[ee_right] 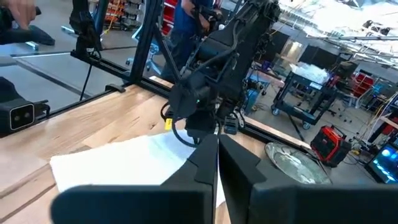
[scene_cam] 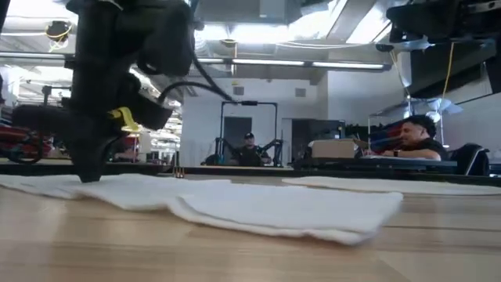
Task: Set table place
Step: Fold the white table napkin
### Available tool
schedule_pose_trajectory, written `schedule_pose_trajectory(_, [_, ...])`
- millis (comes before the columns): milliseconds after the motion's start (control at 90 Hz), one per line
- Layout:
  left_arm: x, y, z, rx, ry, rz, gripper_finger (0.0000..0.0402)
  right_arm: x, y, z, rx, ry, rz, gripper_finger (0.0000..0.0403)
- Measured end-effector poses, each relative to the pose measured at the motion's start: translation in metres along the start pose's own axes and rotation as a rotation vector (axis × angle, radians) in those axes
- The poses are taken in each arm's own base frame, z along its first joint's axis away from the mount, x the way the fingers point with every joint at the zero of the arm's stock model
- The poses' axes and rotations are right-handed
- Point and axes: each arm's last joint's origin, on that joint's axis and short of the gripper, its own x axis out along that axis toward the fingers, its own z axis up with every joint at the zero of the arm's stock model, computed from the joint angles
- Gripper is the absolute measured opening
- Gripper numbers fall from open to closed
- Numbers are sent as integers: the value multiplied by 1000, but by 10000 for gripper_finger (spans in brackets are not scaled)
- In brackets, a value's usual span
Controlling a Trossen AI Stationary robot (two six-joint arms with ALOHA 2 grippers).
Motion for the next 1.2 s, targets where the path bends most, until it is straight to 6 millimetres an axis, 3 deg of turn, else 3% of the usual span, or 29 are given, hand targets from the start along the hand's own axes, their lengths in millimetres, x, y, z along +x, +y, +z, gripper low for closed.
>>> schedule_pose_trajectory(367, [-20, -31, 3, 111, -73, -85, 0, 0, 0, 1, 7, -17, 15, 0])
schedule_pose_trajectory(667, [-61, -23, 0, 207, -128, 100, 0, -2, -2, 18, -90, -212, 63, 0])
schedule_pose_trajectory(900, [-59, 1, -7, 213, 7, 211, 0, 22, 13, -19, 118, 128, 168, 0])
schedule_pose_trajectory(1200, [-27, 22, -9, 196, 49, 220, 0, 58, 55, -60, 276, 468, 272, 0])
